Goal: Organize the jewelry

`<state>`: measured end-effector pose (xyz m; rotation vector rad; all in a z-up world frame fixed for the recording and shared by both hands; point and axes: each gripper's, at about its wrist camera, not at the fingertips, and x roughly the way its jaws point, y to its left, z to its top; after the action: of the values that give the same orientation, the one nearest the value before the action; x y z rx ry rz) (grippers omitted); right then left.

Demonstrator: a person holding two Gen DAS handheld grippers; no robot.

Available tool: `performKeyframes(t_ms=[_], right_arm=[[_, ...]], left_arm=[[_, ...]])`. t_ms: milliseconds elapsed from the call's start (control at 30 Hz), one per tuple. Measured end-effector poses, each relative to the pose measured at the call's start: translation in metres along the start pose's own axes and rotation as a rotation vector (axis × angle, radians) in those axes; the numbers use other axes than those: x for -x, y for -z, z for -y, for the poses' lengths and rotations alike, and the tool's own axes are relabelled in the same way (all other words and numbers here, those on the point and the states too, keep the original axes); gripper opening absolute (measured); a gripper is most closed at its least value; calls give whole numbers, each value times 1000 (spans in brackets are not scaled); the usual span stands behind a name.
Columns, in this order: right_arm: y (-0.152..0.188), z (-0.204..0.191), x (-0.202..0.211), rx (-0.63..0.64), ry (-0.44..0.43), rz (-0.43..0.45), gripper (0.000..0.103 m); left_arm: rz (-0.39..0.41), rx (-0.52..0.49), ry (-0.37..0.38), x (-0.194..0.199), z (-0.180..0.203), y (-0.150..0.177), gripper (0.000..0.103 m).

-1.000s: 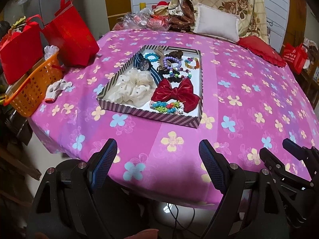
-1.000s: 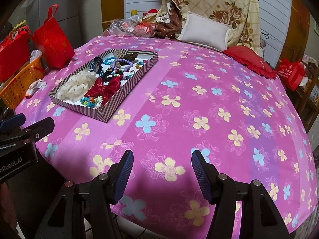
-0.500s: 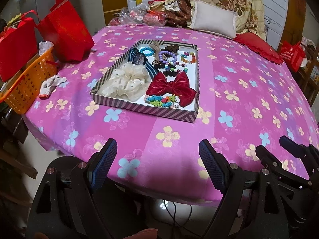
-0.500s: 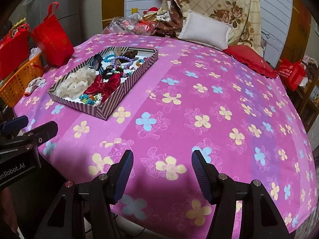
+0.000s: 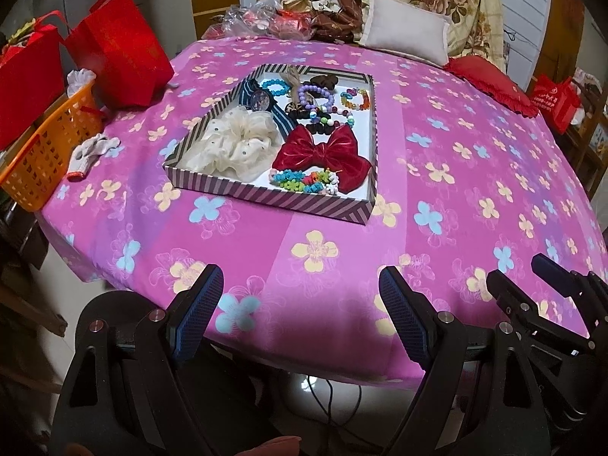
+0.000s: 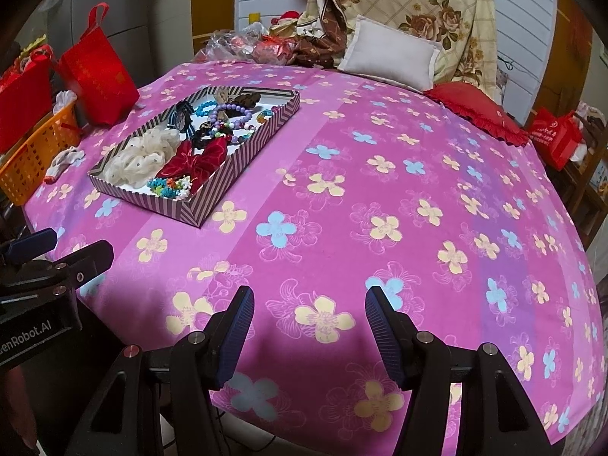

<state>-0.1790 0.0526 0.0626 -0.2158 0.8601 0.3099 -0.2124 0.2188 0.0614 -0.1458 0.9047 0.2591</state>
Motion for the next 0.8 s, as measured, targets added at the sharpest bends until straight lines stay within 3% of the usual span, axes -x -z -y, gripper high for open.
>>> performKeyframes(t_ms=[800], right_arm=[[3,-3,-7,9,-10,-21,59]], left_arm=[[-24,-37,13,-8,8,2,84]])
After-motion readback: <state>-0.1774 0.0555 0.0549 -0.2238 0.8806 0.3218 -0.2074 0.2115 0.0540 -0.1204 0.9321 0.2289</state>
